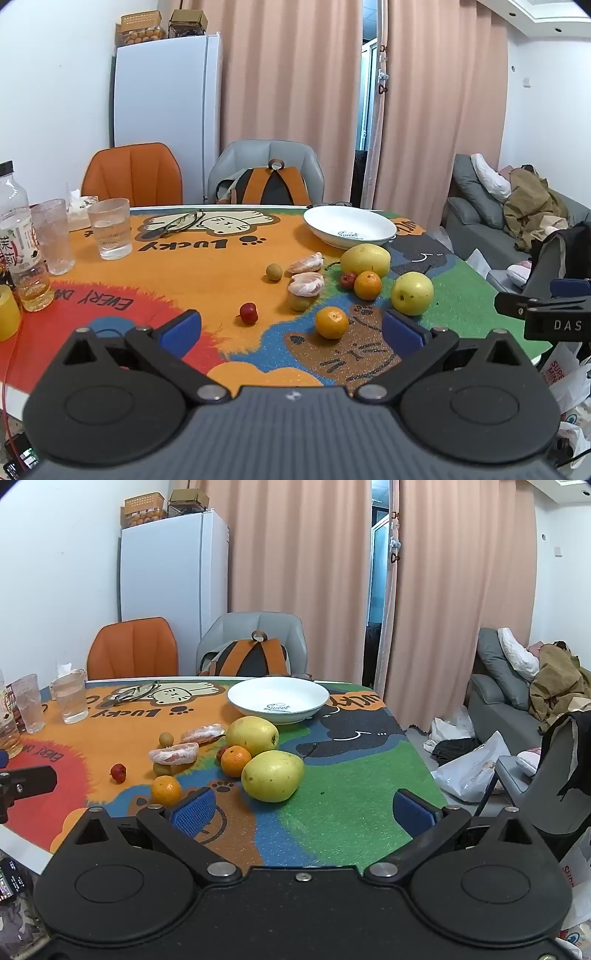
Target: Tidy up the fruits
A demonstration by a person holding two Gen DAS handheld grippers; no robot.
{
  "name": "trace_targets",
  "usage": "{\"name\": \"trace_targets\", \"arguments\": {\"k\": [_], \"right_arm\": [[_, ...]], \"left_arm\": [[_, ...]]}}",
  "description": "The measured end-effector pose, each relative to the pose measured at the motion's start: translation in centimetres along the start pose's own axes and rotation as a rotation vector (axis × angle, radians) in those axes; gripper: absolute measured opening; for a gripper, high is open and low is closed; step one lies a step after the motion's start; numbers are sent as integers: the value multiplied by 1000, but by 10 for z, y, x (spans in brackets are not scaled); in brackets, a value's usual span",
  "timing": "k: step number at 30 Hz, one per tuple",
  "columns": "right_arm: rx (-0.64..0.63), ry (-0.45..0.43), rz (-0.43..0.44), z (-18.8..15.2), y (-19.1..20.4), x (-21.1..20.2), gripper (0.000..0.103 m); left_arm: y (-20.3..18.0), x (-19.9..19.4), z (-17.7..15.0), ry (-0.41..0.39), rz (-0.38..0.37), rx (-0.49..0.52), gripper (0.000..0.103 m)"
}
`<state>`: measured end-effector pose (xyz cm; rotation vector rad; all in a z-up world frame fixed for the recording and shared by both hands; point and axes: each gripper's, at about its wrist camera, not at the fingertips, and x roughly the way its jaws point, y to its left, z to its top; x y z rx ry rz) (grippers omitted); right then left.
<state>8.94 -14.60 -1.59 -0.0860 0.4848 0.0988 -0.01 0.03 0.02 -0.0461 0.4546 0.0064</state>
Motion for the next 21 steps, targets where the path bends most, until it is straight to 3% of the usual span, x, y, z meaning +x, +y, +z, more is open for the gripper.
{"name": "trace_targets", "arguments": {"k": [21], "right_arm": [[-3,-3,-3,-1,2,-2,103]], "left_arm": [[-1,3,-4,12,-18,-5,103]]}}
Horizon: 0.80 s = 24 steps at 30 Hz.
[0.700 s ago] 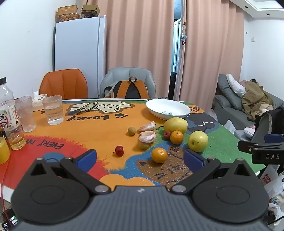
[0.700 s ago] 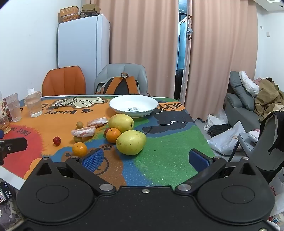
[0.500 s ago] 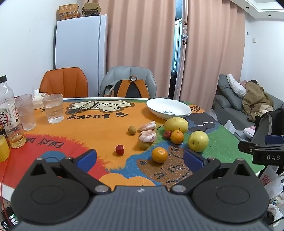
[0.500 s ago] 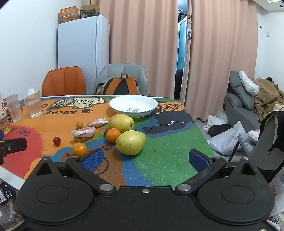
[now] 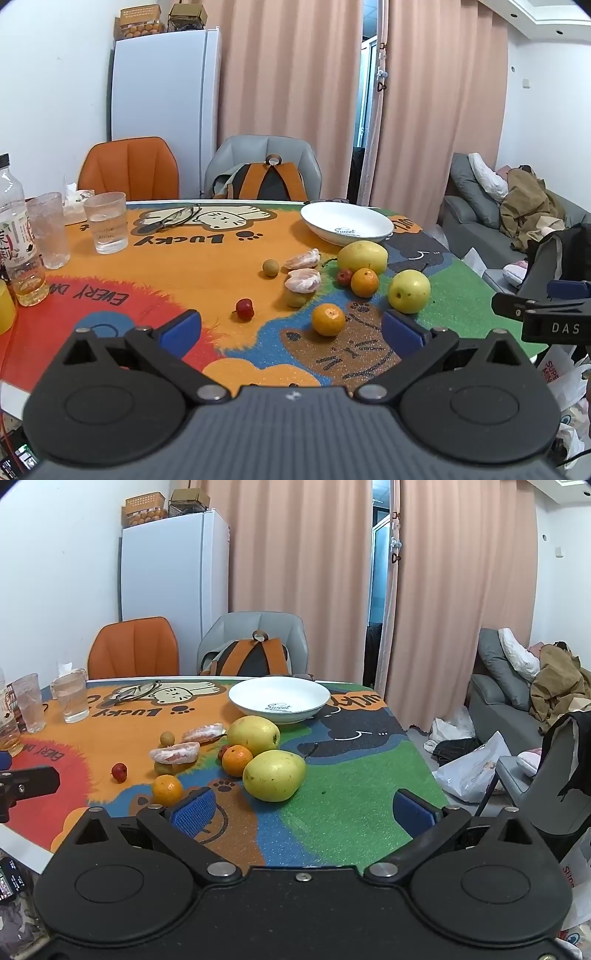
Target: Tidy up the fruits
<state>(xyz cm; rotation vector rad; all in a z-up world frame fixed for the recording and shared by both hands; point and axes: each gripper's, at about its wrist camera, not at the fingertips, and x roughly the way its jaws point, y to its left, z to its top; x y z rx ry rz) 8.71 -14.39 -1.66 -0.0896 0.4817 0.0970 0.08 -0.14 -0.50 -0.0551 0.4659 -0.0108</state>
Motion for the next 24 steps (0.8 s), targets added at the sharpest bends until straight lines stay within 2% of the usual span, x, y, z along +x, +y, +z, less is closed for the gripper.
{"name": "trace_targets", "arguments": {"k": [24], "right_arm": [[-1,6,11,-2,1,-1,103]], "left_arm": [[1,-1,0,6,16,1,103]]}}
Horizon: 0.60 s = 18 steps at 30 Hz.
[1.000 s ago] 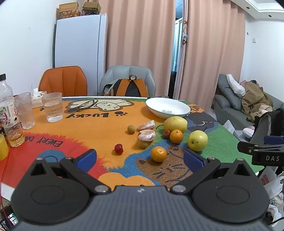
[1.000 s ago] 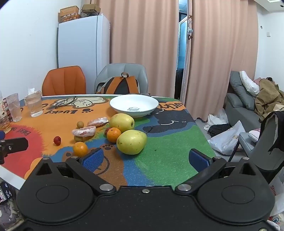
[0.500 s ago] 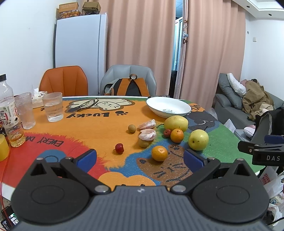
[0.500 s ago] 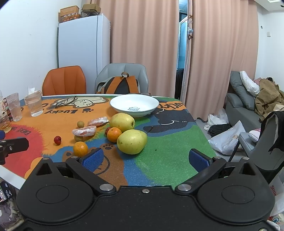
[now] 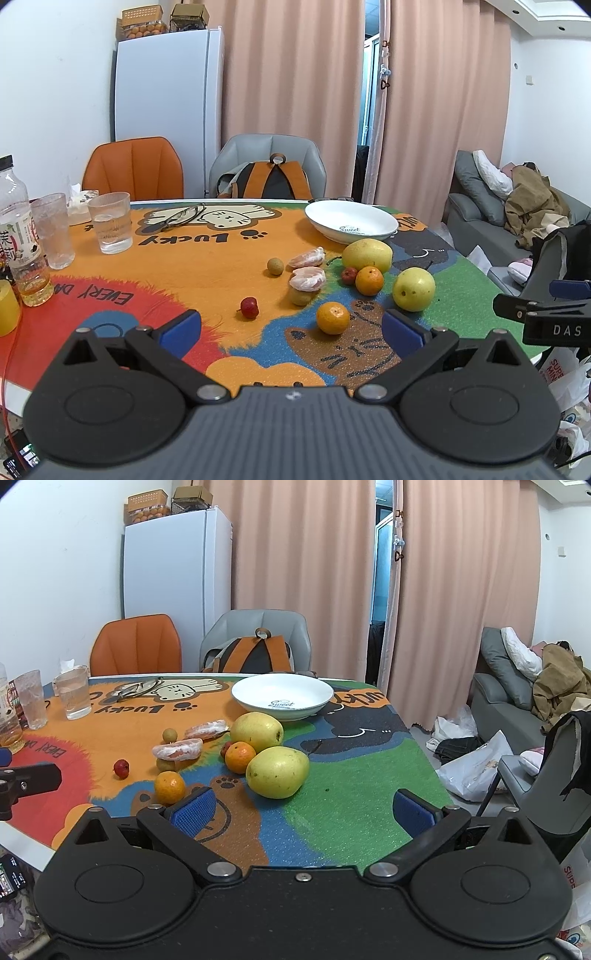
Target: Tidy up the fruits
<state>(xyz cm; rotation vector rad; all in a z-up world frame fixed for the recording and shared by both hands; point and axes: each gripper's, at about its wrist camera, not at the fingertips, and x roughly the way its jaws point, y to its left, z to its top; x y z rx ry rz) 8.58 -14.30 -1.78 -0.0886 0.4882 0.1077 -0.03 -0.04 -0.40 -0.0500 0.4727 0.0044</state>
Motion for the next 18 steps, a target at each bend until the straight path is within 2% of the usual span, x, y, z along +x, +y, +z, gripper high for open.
{"name": "trace_targets", "arguments": {"k": [18], "right_arm": [[-16,-16,4,3,1,-1,103]], "left_arm": [[-1,0,2,1,-3,2,103]]}}
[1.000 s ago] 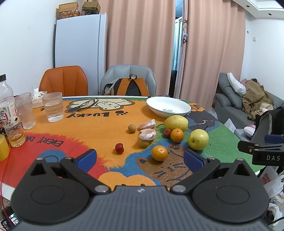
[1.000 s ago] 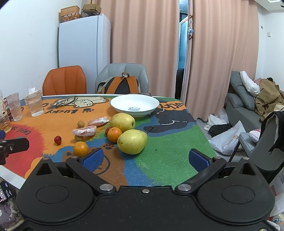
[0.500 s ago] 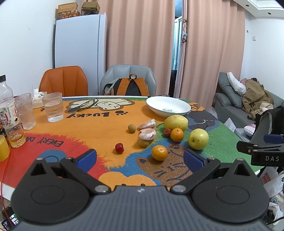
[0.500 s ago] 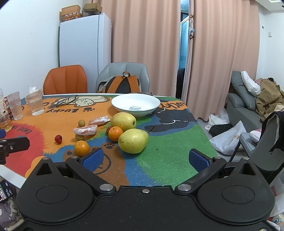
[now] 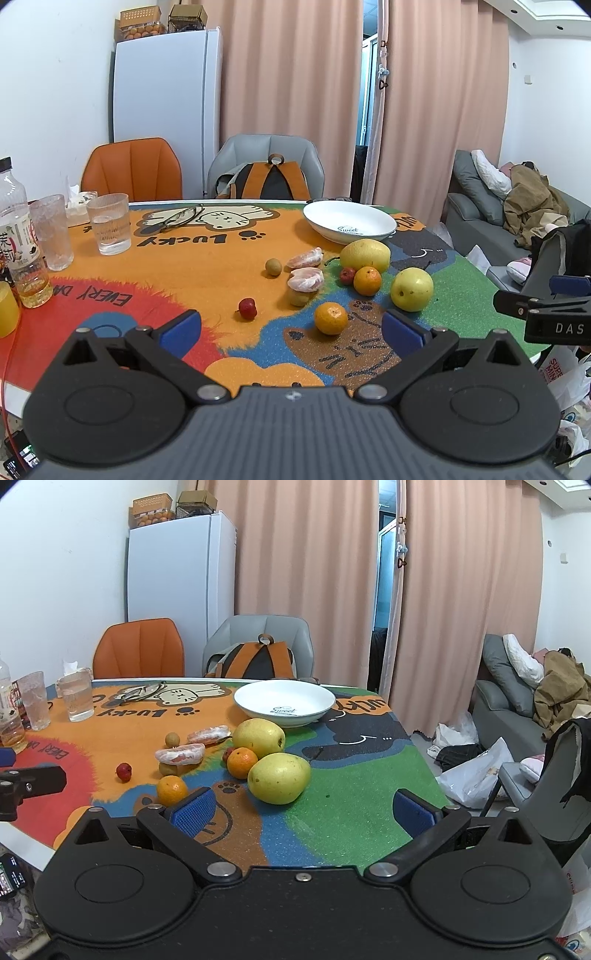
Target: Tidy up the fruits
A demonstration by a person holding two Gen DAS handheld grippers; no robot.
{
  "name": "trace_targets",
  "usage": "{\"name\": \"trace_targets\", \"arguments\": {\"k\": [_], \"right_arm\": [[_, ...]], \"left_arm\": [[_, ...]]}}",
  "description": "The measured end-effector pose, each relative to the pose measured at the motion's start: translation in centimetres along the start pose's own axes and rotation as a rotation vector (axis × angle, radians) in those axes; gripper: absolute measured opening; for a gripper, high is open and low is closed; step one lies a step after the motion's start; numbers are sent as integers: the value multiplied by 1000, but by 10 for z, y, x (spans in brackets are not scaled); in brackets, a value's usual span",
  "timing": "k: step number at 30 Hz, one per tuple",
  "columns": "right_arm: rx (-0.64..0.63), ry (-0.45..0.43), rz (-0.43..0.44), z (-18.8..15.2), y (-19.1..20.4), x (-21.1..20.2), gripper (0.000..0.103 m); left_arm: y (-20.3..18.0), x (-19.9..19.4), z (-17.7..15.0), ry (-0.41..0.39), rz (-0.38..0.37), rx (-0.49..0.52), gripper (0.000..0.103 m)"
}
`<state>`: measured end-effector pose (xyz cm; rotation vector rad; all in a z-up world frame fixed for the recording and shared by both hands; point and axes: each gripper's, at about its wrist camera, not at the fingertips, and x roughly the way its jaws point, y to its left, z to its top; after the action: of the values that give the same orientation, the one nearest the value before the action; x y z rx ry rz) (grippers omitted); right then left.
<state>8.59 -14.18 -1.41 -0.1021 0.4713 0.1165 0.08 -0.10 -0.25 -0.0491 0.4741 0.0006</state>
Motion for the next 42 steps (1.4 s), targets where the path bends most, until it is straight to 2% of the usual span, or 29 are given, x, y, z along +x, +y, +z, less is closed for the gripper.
{"name": "trace_targets", "arguments": {"k": [42], "right_arm": [[8,8,10,-2,0,-2,103]], "left_arm": [[0,0,2,1,2,5,103]]}}
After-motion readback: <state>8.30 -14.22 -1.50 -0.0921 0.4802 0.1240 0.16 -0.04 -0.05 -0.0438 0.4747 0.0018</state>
